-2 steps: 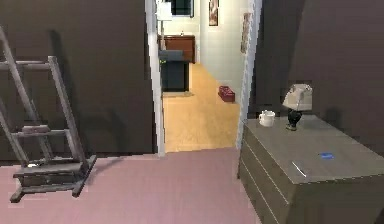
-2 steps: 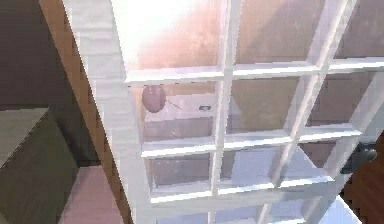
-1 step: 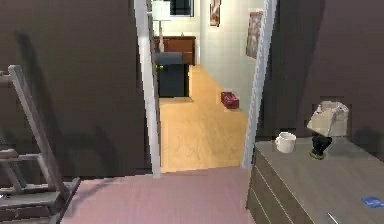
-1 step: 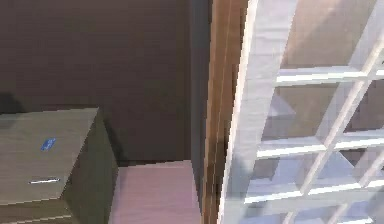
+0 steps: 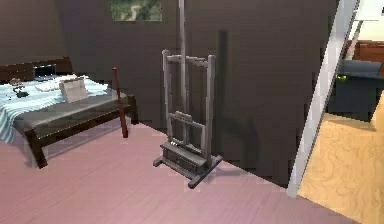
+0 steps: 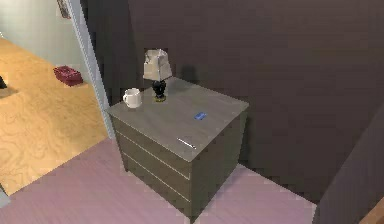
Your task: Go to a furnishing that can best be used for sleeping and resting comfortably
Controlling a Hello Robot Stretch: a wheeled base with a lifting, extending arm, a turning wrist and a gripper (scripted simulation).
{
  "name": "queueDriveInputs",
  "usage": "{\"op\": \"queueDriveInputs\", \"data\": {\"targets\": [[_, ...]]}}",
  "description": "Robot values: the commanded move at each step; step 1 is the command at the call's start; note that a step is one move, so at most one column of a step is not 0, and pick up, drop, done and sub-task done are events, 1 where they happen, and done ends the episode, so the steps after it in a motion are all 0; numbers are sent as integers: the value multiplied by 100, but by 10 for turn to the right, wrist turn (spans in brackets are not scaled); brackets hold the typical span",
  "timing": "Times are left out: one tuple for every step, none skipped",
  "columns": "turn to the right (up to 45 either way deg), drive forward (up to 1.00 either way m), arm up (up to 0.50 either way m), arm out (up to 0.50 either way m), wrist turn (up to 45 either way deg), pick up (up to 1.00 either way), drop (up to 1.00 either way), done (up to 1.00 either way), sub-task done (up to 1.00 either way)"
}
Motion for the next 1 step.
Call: {"op": "queueDriveInputs", "data": {"targets": [[-150, 0, 0, 0, 0, 0, 0, 0, 0]]}}
